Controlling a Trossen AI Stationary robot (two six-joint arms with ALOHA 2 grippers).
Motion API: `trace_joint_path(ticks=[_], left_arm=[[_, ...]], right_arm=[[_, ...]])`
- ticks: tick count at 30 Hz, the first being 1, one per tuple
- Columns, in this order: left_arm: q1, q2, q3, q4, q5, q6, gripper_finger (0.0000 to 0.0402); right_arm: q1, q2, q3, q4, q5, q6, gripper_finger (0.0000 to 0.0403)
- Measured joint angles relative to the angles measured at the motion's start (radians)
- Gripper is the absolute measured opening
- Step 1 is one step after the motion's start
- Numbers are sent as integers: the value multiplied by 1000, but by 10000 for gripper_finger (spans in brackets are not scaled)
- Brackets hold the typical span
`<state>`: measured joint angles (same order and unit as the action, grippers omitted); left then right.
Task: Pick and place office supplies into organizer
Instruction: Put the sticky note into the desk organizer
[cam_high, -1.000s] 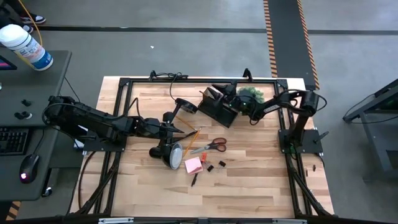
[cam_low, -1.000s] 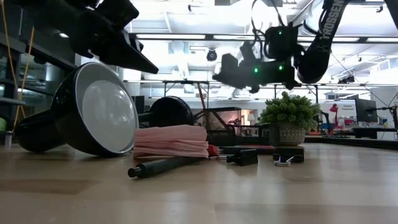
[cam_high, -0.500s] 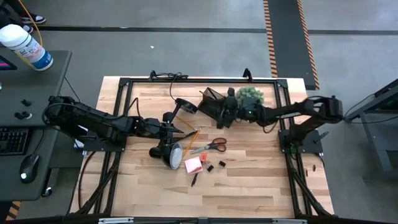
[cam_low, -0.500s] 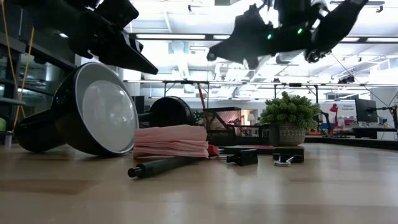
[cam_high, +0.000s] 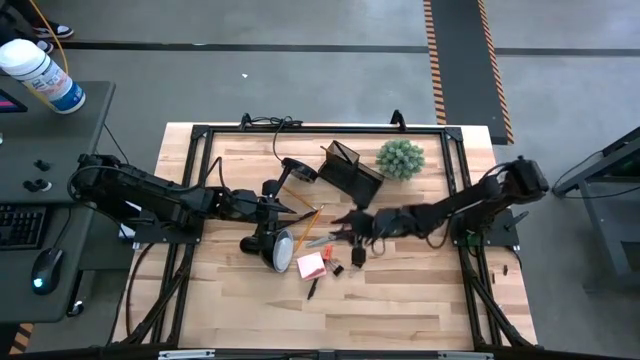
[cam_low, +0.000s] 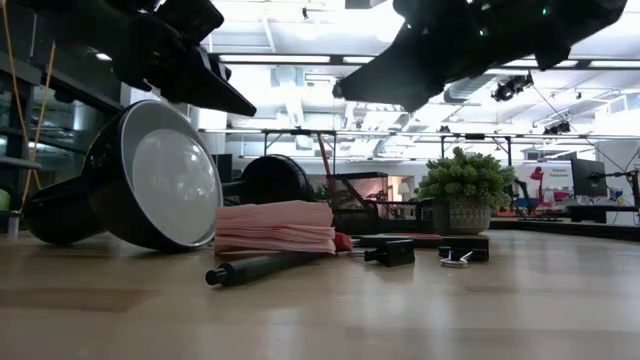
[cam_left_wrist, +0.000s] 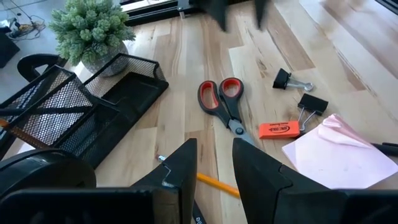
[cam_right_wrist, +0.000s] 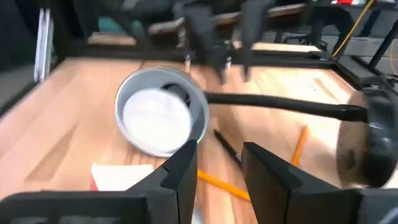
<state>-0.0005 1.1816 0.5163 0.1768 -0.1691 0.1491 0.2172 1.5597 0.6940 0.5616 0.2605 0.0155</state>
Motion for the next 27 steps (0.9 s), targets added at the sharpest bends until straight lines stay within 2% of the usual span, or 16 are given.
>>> trace_joint_path(ticks=[4, 10, 13, 19, 27], left_arm=[[0, 0, 0, 0, 0, -20, 92], [0, 0, 0, -1, 0, -26, 92], [0, 0, 0, -6, 0, -27, 92], [0, 0, 0, -40, 0, -29, 92], [0, 0, 0, -50, 0, -25, 92]], right_arm=[[42, 94, 132, -157, -25, -35, 116], [54, 244, 437, -651, -131, -39, 116], [51, 297, 568, -810, -189, -46, 116], [52, 373, 712, -960, -287, -68, 116], [51, 432, 743, -962, -338, -92, 116]])
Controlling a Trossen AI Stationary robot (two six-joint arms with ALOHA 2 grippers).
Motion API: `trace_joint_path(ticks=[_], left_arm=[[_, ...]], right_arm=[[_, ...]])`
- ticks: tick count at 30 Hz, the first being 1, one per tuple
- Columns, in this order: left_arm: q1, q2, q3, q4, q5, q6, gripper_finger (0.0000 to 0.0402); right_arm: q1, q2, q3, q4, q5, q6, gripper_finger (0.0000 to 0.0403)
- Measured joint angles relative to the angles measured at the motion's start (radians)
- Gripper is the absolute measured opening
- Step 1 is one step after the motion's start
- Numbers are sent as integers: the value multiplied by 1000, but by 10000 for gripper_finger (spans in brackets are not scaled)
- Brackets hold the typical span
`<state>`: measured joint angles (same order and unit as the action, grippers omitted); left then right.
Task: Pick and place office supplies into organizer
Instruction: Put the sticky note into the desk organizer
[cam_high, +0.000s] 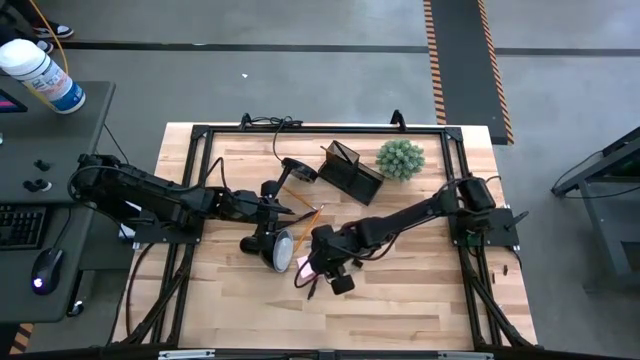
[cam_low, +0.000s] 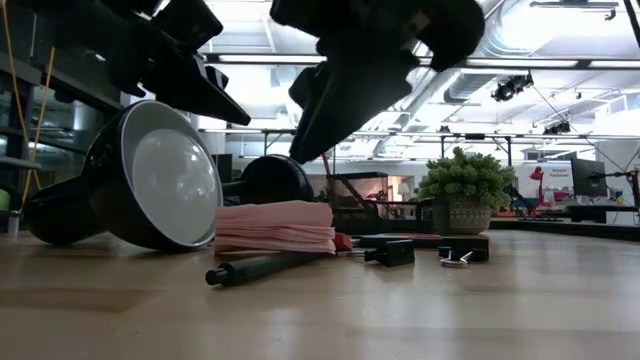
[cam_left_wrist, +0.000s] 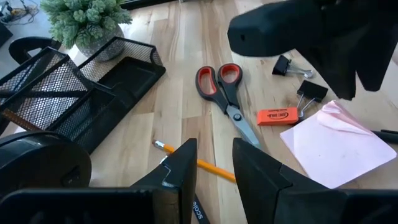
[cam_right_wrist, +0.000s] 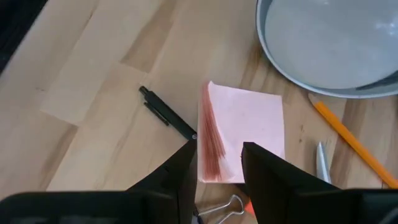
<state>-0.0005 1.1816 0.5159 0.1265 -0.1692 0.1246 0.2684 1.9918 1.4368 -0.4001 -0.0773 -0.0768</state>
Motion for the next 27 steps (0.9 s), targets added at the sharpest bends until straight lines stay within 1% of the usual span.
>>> trace_joint_path(ticks=[6, 23, 25, 27], left_arm=[[0, 0, 0, -3, 0, 2, 92], [0, 0, 0, -2, 0, 2, 92], [0, 0, 0, -2, 0, 2, 92], [0, 0, 0, -2, 0, 2, 92]], right_arm=[[0, 32, 0, 22, -13, -34, 116], [0, 92, 0, 39, -24, -46, 116], [0, 92, 0, 40, -22, -36, 108], [0, 92, 0, 37, -15, -23, 85]])
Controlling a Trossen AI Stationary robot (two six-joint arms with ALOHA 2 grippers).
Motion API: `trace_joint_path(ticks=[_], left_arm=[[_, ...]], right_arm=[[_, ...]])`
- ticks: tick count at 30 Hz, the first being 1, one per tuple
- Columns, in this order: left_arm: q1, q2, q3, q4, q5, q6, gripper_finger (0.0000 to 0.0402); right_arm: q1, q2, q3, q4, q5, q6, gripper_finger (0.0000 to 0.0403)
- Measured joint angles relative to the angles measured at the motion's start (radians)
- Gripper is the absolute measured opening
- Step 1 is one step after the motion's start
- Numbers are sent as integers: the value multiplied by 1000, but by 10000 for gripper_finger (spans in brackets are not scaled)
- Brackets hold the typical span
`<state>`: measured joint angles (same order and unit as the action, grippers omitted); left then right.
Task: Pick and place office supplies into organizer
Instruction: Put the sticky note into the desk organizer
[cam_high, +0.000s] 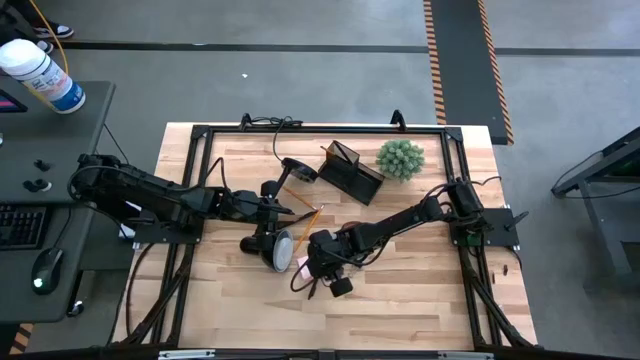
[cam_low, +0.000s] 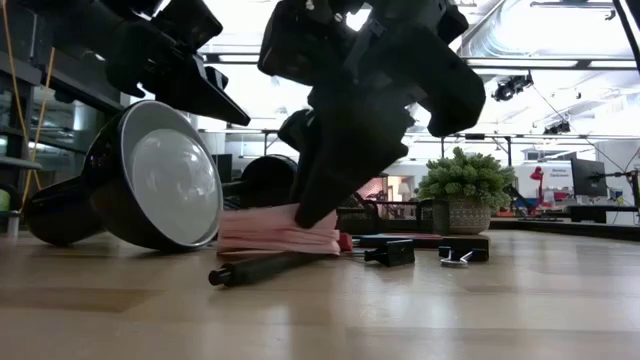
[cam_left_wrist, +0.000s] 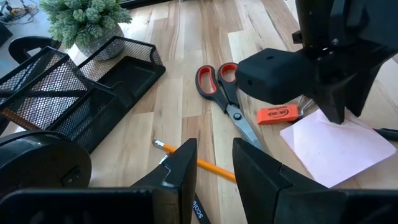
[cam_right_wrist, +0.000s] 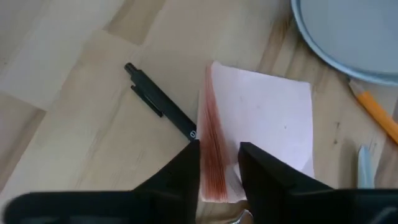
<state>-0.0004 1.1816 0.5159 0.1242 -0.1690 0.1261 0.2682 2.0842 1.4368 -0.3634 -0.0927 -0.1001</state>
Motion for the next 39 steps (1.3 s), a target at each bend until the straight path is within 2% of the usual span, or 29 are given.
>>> trace_joint_path(ticks=[3, 5, 9, 14, 22, 30, 34, 39], left_arm=[[0, 0, 0, 0, 0, 0, 92], [0, 0, 0, 0, 0, 0, 92], [0, 0, 0, 0, 0, 0, 92], [0, 0, 0, 0, 0, 0, 92], [0, 0, 0, -1, 0, 1, 92], [0, 0, 0, -10, 0, 2, 92], [0, 0, 0, -13, 0, 2, 92], [0, 0, 0, -15, 0, 3, 92]], right_arm=[[0, 0, 0, -9, -4, 11, 28], [0, 0, 0, -27, 2, 16, 9], [0, -1, 8, -35, 42, 48, 6], [4, -1, 81, -108, 88, 47, 3], [27, -1, 286, -430, 254, 47, 1], [16, -2, 427, -811, 498, 149, 1], [-14, -41, 419, -915, 580, 216, 0], [-64, -152, 323, -917, 636, 271, 0]])
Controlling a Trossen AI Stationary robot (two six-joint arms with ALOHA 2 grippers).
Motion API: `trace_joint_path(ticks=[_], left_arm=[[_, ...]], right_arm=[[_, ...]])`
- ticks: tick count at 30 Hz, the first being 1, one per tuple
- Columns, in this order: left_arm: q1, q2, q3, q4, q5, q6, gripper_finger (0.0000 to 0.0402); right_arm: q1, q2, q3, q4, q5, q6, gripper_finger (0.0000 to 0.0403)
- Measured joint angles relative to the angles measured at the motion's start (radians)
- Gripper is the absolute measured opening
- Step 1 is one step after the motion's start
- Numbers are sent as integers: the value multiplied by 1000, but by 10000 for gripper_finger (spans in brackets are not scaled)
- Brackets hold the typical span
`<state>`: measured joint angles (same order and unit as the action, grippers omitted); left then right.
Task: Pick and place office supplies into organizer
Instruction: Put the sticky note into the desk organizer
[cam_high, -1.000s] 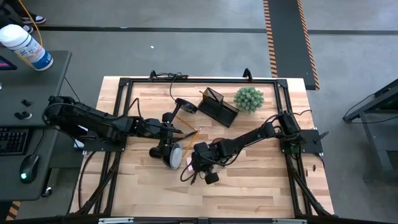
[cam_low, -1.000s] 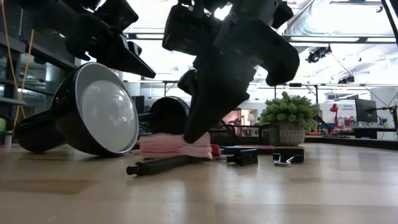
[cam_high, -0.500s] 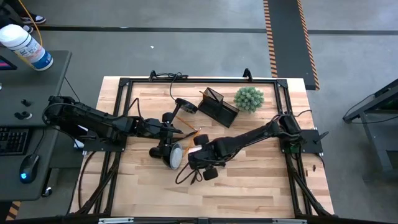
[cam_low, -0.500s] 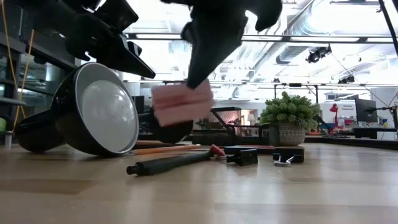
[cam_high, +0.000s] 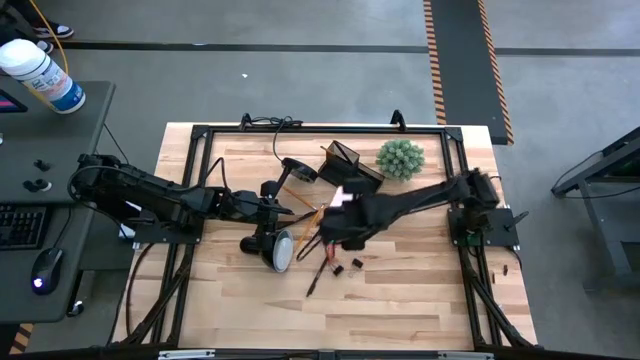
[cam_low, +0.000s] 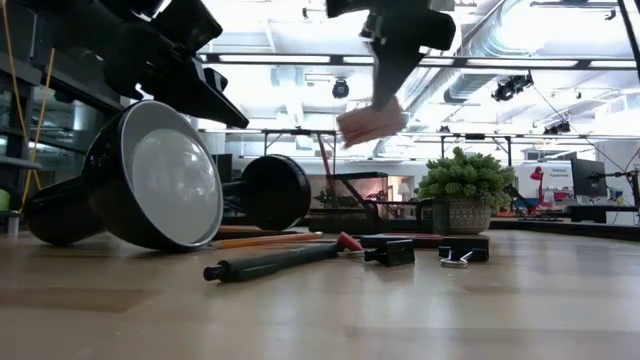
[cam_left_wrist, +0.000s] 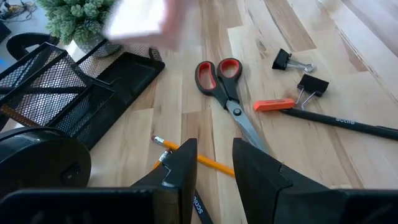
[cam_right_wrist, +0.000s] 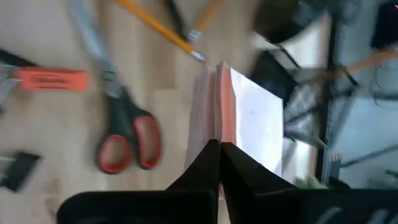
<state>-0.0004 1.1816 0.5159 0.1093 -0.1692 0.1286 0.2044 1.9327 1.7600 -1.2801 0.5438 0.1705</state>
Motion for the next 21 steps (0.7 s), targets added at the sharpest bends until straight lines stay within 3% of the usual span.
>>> trace_joint_path(ticks=[11, 21], left_arm=[[0, 0, 0, 3, 0, 1, 92], [0, 0, 0, 6, 0, -2, 92]], right_arm=[[-161, -272, -426, 366, -8, 32, 0], [-266, -327, -619, 548, -75, 4, 0]])
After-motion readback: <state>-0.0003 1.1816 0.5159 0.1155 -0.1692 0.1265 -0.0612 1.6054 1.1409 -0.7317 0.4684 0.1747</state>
